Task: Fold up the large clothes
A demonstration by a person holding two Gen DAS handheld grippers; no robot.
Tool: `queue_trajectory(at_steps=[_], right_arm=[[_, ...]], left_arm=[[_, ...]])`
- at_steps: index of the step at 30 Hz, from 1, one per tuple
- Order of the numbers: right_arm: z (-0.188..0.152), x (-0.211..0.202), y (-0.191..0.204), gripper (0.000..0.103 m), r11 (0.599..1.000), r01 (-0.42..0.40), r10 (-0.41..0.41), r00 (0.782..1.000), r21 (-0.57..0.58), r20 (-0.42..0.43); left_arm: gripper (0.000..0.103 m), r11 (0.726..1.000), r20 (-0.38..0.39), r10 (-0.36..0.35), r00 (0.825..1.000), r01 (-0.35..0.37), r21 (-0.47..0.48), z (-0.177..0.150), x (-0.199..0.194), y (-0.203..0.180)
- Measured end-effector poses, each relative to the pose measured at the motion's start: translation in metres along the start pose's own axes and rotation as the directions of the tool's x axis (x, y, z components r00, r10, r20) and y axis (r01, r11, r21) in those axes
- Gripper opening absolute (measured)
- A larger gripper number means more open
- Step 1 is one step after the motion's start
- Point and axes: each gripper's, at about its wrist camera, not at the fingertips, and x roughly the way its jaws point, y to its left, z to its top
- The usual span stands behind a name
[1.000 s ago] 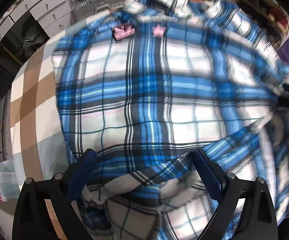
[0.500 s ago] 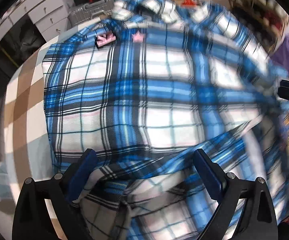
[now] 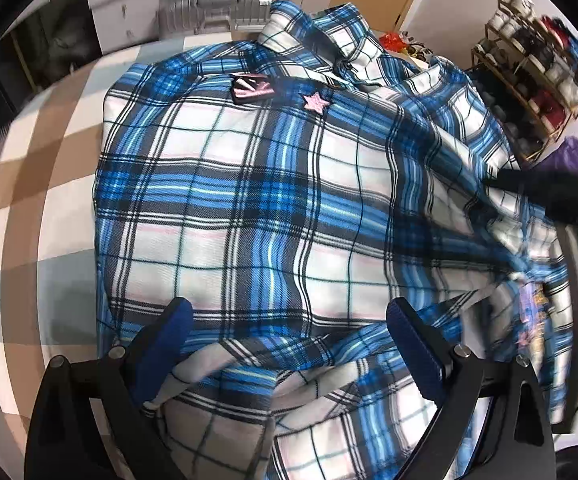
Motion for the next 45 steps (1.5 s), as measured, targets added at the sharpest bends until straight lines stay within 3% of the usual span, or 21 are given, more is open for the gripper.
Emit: queue_trajectory(at_steps=[3,4,6,8,10,15,17,19,21,23,27,30,32,34,38,41,45], right_arm=[[0.064,-0.023,0.003,0.094,0.999,-0.024,0.021,0.992,0.025,0.123],[0.081,-0.020,0.001,0.096,0.998,-0.010,0.002,0.990,0.058,0.140],[0.126,-0.002,-0.009,0.096,0.986,-0.006,-0.018,0.991,0.169,0.135],[0.155,0.022,-0.018,0.096,0.964,-0.026,-0.007,0.992,0.264,0.123],[0.173,0.055,-0.018,0.095,0.944,-0.019,-0.009,0.996,0.328,0.084],[0.196,0.095,-0.013,0.093,0.940,0.075,-0.087,0.996,0.332,0.023],[0.185,0.110,-0.012,0.070,0.946,0.134,-0.133,0.991,0.295,-0.023],[0.179,0.110,-0.006,0.018,0.952,0.175,-0.167,0.985,0.250,-0.052],[0.166,0.099,-0.005,0.006,0.953,0.201,-0.197,0.980,0.225,-0.038],[0.145,0.084,-0.005,0.005,0.967,0.138,-0.150,0.988,0.216,0.040],[0.104,0.024,0.002,0.005,0.988,0.086,-0.110,0.975,0.131,0.192],[0.077,-0.002,0.004,0.005,0.994,0.020,-0.044,0.972,0.107,0.229],[0.063,-0.009,0.004,0.005,0.996,0.018,-0.038,0.971,0.088,0.237],[0.054,-0.013,-0.003,0.005,0.992,-0.034,0.004,0.971,0.121,0.239],[0.043,-0.019,-0.010,0.005,0.985,-0.094,0.050,0.957,0.142,0.285],[0.041,-0.016,-0.016,0.005,0.981,-0.125,0.076,0.951,0.146,0.301],[0.037,-0.011,-0.026,0.005,0.971,-0.177,0.117,0.937,0.159,0.329]], left_arm=[[0.095,0.998,0.041,-0.049,0.998,0.050,-0.034,0.016,-0.022,0.016],[0.095,0.997,0.076,-0.057,0.996,0.061,-0.050,0.019,-0.032,0.024],[0.095,0.995,0.143,-0.061,0.988,0.072,-0.072,0.014,-0.046,0.039],[0.095,0.994,0.180,-0.071,0.981,0.086,-0.073,0.014,-0.036,0.056],[0.095,0.990,0.176,-0.108,0.978,0.122,-0.069,0.018,-0.023,0.067],[0.095,0.992,0.130,-0.126,0.984,0.127,0.002,0.001,-0.012,0.066],[0.095,0.993,0.133,-0.118,0.984,0.118,0.009,-0.001,-0.008,0.066],[0.095,0.994,0.137,-0.108,0.985,0.109,-0.002,0.000,-0.005,0.070],[0.095,0.994,0.139,-0.105,0.985,0.108,-0.018,0.003,-0.011,0.073],[0.095,0.995,0.164,-0.086,0.983,0.092,-0.028,0.007,-0.019,0.075],[0.095,0.996,0.222,-0.053,0.974,0.067,-0.057,0.030,-0.037,0.070],[0.095,0.998,0.247,-0.034,0.968,0.043,-0.034,0.059,-0.043,0.055],[0.095,1.000,0.299,0.019,0.954,-0.011,-0.027,0.086,-0.046,0.042],[0.095,0.997,0.306,0.070,0.950,-0.063,-0.032,0.109,-0.040,0.033],[0.095,0.977,0.227,0.211,0.951,-0.211,-0.026,0.158,-0.001,0.015],[0.095,0.971,0.132,0.236,0.963,-0.237,-0.010,0.183,0.037,0.011],[0.095,0.926,0.126,0.362,0.923,-0.372,0.063,0.196,0.078,0.004]])
